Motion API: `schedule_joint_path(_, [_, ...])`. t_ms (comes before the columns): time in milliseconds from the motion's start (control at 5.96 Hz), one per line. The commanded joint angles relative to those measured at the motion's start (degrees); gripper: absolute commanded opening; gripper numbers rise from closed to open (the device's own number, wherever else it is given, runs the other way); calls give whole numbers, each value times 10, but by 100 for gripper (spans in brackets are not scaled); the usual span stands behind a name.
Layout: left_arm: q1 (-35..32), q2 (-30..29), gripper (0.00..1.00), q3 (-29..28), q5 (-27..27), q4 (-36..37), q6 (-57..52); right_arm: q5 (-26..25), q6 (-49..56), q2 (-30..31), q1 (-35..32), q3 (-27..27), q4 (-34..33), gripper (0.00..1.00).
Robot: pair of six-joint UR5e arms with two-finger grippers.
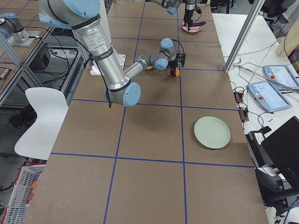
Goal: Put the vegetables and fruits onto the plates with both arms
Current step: 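Release the eggplant while the right gripper grasps the red pomegranate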
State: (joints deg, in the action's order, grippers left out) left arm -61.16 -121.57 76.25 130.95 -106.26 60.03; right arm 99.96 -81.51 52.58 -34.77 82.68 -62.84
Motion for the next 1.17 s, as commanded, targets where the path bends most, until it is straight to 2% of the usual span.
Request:
schedule_joint_path(0, [8, 0, 100, 7, -8, 0, 16, 0, -13, 1, 9, -4, 2, 99])
schedule_joint_path(168, [12, 0, 100, 7, -8, 0, 18, 0, -12, 0, 9, -15, 2, 99])
schedule_joint_path(336, [50, -16, 100, 12, -27, -1, 84, -1, -13, -5, 13, -23, 3, 98])
schedule_joint_path(503, [92, -44, 100, 19, -44, 1, 151, -1, -15, -5, 12, -22, 3, 60])
schedule_joint_path(671, [135, -79, 100, 20, -53, 1, 221, 2, -15, -5, 9, -16, 4, 1])
schedule_joint_path(839, [179, -112, 100, 17, -79, 2, 273, 15, -10, -1, -13, -2, 3, 0])
schedule_joint_path(1007, [216, -141, 100, 13, -101, 2, 295, 86, -2, 12, -68, 5, 3, 0])
